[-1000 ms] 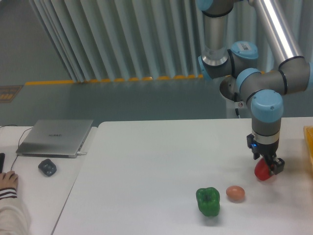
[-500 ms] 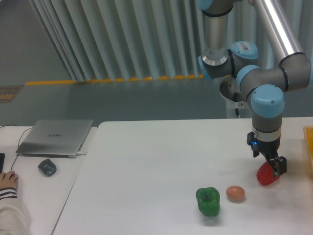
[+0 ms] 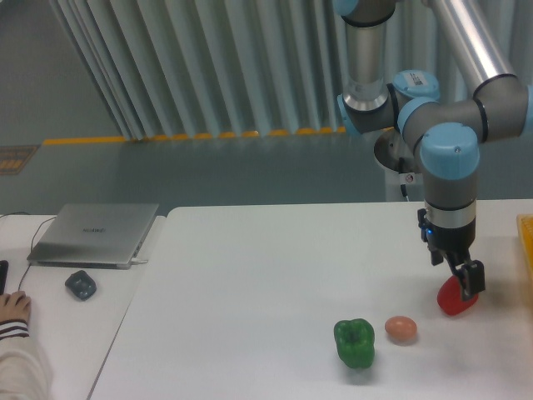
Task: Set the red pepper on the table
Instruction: 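Open the gripper to release the red pepper and lift slightly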
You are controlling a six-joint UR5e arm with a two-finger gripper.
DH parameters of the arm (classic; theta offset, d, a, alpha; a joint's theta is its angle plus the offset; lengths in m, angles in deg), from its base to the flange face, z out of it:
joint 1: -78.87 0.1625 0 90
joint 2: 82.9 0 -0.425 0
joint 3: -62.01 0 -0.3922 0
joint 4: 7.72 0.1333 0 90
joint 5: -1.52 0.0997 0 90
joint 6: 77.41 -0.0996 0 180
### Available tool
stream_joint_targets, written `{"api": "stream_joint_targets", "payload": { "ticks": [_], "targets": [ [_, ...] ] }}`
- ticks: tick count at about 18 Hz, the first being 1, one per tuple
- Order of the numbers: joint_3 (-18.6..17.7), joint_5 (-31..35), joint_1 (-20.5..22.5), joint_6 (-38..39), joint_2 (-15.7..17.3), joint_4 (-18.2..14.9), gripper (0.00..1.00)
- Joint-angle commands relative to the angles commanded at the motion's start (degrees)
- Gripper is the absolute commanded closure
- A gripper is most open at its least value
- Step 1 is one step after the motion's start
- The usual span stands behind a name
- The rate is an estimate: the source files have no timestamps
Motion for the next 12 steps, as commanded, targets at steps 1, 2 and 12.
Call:
{"api": "stream_joint_targets", "payload": {
  "ticks": [1,2,12],
  "targets": [
    [0.4,-0.1,0.0,-0.1,0.0,-0.4,0.0],
    [0.5,0.0,0.0,-0.4,0.0,-0.4,0.0],
    [-0.1,-0.1,0.1,-3.0,0.3,0.1,0.0]
  ]
}}
